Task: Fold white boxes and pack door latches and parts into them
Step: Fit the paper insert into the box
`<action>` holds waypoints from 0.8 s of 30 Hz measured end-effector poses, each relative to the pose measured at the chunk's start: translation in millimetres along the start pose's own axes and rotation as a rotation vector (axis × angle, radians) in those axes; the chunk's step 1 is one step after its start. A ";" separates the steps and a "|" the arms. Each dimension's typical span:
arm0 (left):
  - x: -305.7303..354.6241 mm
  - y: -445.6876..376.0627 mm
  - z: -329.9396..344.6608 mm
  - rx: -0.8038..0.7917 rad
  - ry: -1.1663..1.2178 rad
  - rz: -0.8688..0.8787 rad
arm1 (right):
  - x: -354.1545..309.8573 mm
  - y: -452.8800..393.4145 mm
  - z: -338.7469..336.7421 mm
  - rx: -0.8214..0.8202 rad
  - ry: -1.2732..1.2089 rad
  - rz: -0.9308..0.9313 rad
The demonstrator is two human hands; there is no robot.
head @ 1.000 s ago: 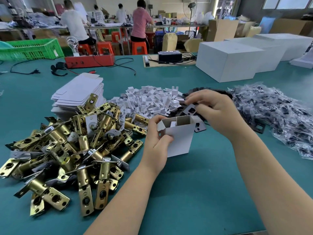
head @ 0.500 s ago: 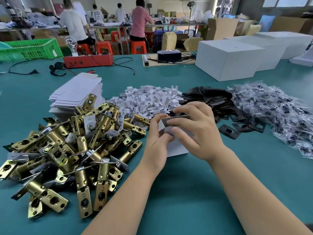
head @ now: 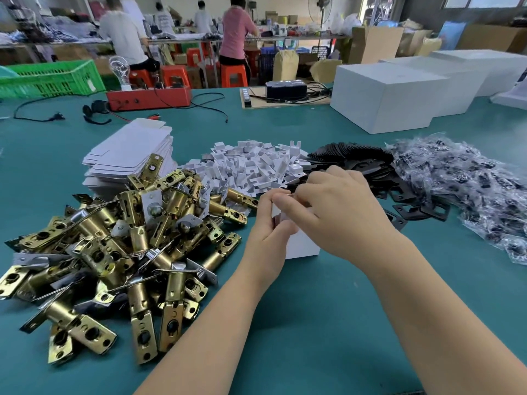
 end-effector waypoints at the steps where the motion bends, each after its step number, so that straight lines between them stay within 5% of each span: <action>1: 0.0 -0.1 -0.1 0.003 0.002 -0.007 | -0.4 -1.3 2.2 -0.036 -0.017 -0.019; 5: 3.1 2.7 -2.3 0.044 0.024 -0.018 | 6.8 -5.3 7.3 -0.027 -0.226 -0.099; 9: -0.5 5.7 -6.6 0.105 0.084 -0.069 | 96.9 -0.9 15.6 0.335 -0.584 0.290; 14: -0.6 6.6 -4.7 0.105 0.134 -0.076 | 150.7 6.7 108.0 -0.090 -0.320 0.532; 19: -2.1 7.3 -6.1 0.115 0.105 -0.083 | 155.7 4.9 118.2 -0.079 -0.086 0.605; 24: -1.1 8.9 -5.9 0.121 0.111 -0.091 | 158.1 2.2 117.2 -0.016 -0.174 0.571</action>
Point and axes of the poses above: each hand's wrist, its own y-axis away from the middle knuckle, its own z-axis out of the palm, x = y × z, the point moved 10 cm from there along -y, towards the middle knuckle, and after that the axes turned 2 degrees about -x, right-handed, at the moved point
